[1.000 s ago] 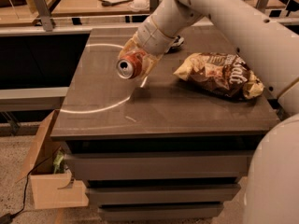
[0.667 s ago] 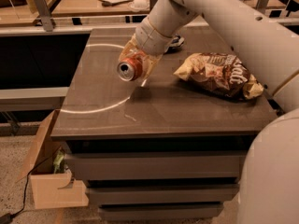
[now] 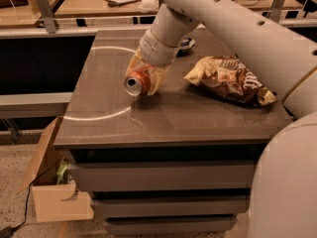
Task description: Knock coke can over
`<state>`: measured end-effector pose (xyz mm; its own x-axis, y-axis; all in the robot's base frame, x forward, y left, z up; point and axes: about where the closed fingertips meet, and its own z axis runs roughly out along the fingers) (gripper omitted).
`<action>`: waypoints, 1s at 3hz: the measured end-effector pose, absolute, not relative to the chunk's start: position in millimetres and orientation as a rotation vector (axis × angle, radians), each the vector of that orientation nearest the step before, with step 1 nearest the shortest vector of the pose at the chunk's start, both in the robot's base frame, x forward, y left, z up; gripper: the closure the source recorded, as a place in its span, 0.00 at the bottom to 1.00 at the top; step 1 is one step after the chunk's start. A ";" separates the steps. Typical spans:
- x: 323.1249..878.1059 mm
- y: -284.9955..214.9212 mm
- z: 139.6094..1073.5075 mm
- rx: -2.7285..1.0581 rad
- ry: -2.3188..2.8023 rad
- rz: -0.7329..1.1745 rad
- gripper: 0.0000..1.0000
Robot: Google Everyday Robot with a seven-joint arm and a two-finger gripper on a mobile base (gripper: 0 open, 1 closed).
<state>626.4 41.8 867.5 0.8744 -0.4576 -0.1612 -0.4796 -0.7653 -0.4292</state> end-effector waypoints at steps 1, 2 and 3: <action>625.4 39.1 862.4 -2.602 0.701 0.063 0.82; 627.4 39.6 861.4 -2.612 0.701 0.063 0.58; 629.4 40.4 860.7 -2.614 0.697 0.068 0.35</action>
Offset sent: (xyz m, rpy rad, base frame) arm 0.0042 -0.0045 -0.0020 -0.0445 0.0060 -0.0036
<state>629.4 40.4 860.7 0.8724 -0.4635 -0.1549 -0.4848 -0.7805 -0.3948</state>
